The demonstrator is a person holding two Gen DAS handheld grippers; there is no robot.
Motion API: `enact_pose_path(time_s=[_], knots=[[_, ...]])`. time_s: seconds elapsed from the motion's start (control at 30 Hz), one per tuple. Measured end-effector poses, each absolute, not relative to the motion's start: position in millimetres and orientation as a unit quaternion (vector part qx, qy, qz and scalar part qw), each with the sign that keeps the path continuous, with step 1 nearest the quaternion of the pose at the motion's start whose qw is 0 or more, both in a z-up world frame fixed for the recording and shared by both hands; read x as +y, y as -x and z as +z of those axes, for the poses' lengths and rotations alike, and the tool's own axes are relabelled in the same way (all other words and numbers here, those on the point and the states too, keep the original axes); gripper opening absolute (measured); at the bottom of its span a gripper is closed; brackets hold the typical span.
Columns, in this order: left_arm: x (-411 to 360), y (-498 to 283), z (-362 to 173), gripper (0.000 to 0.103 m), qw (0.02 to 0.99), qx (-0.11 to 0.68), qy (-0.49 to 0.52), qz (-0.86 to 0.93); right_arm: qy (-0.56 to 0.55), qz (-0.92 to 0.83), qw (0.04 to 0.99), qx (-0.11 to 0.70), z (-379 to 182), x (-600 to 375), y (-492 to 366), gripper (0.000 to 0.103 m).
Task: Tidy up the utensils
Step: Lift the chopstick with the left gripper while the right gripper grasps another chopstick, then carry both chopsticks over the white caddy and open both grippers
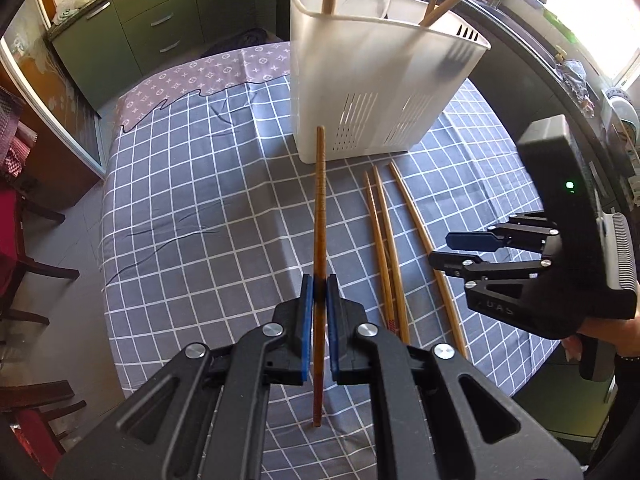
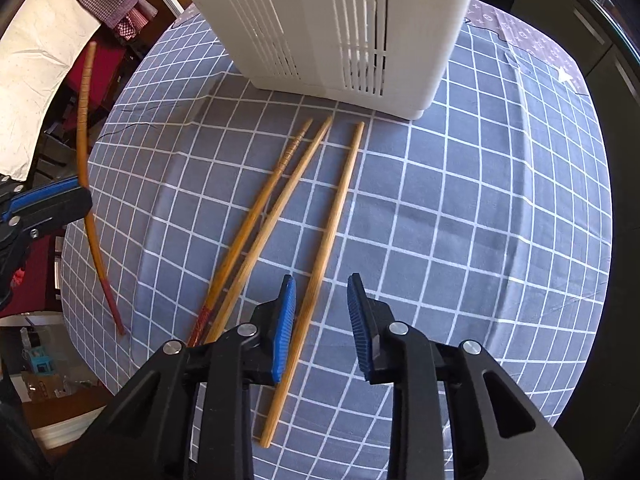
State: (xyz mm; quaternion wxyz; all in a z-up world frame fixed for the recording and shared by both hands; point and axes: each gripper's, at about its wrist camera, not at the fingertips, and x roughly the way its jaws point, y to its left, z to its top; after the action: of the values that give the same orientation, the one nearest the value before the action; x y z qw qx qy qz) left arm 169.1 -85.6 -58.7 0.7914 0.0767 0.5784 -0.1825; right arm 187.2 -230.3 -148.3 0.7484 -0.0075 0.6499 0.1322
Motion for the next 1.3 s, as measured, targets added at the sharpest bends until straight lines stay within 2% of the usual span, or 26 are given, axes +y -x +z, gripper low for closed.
enact_pose_path(time_s=[0.17, 0.37, 0.53, 0.67, 1.03, 1.3], knots=[[-84.7, -164.3, -52.4, 0.007, 0.794, 0.573, -0.077, -0.188, 0.022, 0.118, 0.738, 0.664, -156.1, -219.5, -199.5, 0.026], [-86.4, -160.5, -47.1, 0.007, 0.794, 0.570, -0.080, -0.195, 0.039, 0.115, 0.740, 0.661, -156.9, -216.2, -205.8, 0.012], [-88.4, -158.9, -46.2, 0.007, 0.795, 0.567, -0.083, -0.197, 0.022, 0.122, 0.744, 0.657, -156.1, -231.2, -198.5, 0.008], [-86.9, -156.3, -41.5, 0.007, 0.797, 0.564, -0.082, -0.198, 0.007, 0.133, 0.760, 0.636, -140.8, -253.1, -185.8, 0.008], [-77.4, -138.0, -13.9, 0.007, 0.811, 0.541, -0.077, -0.208, -0.017, 0.181, 0.837, 0.516, -49.6, -283.3, -111.1, 0.008], [-77.8, -122.1, 2.8, 0.007, 0.819, 0.525, -0.086, -0.215, -0.023, 0.175, 0.858, 0.482, -32.7, -301.7, -81.0, 0.008]])
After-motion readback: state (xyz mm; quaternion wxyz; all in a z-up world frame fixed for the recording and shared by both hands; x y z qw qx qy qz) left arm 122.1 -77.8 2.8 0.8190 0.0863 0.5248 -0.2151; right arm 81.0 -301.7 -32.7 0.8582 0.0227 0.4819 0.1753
